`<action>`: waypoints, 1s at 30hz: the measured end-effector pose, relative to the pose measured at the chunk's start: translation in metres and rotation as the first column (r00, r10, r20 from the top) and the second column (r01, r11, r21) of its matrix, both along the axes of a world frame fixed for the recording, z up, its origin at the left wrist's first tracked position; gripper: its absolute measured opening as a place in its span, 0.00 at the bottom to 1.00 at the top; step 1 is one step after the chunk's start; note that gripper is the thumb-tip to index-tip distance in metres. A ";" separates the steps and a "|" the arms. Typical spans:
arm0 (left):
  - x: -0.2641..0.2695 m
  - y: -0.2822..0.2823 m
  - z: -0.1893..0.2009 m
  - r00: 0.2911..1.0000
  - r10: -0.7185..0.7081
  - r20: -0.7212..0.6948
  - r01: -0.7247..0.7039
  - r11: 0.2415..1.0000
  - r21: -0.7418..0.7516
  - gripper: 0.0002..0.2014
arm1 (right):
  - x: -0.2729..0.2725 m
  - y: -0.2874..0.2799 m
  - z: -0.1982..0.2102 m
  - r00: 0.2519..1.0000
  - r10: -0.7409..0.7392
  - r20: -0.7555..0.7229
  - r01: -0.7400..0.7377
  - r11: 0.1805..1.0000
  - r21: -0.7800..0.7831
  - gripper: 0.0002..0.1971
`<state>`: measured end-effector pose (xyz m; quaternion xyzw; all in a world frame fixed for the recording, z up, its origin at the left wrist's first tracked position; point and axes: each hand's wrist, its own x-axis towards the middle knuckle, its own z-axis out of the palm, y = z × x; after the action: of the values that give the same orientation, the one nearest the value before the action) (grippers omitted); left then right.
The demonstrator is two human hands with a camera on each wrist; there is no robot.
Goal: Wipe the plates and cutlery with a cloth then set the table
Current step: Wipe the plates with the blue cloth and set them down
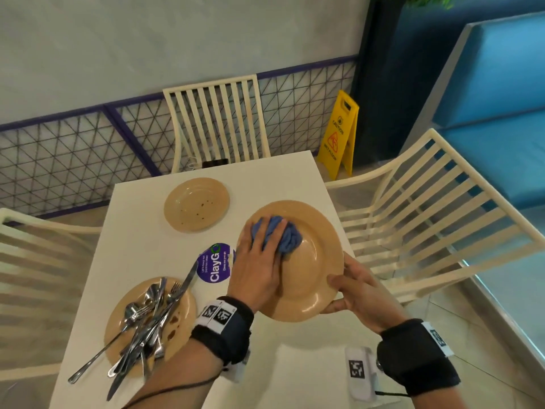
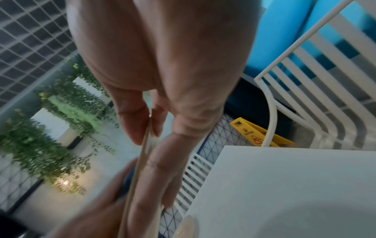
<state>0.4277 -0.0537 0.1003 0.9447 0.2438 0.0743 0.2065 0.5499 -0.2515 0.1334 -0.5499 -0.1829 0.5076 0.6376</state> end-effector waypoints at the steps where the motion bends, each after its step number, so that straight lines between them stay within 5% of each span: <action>1: 0.011 -0.008 0.009 0.999 0.027 0.045 -0.024 0.998 -0.052 0.28 | -0.003 0.007 0.002 1.000 0.002 0.011 -0.002 1.000 0.019 0.25; 4: 0.027 -0.047 0.024 0.985 -0.100 0.139 0.101 0.995 -0.003 0.28 | 0.004 0.018 0.011 0.998 -0.058 0.015 0.056 0.995 0.087 0.25; 9: -0.019 -0.053 -0.009 0.973 -0.221 0.066 0.208 0.965 0.161 0.26 | 0.025 -0.008 0.014 0.987 -0.161 -0.005 0.161 0.986 0.048 0.23; 12: -0.033 -0.010 -0.023 0.993 -0.119 -0.001 0.117 0.977 0.180 0.29 | 0.017 -0.016 0.008 0.994 -0.104 0.018 0.104 0.994 0.015 0.24; 16: 0.005 0.000 0.009 0.992 0.057 0.109 -0.060 0.998 0.030 0.31 | -0.004 0.001 0.005 1.000 -0.011 0.024 0.010 1.000 0.028 0.24; 19: 0.023 -0.044 0.030 0.978 -0.089 0.190 0.094 0.995 -0.019 0.29 | -0.005 0.014 0.010 0.997 -0.076 0.004 0.075 0.994 0.079 0.25; 24: -0.018 -0.054 -0.007 0.959 -0.278 0.055 0.269 0.954 0.129 0.31 | 0.018 -0.008 0.017 0.985 -0.173 -0.022 0.174 0.981 0.080 0.22; 30: -0.001 0.007 0.006 0.998 0.011 0.063 -0.017 0.996 0.089 0.31 | -0.006 -0.001 0.011 0.997 -0.072 0.009 0.071 0.996 0.051 0.23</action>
<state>0.4265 -0.0472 0.1063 0.9484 0.2403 0.1163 0.1708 0.5438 -0.2525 0.1444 -0.5427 -0.1794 0.4766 0.6679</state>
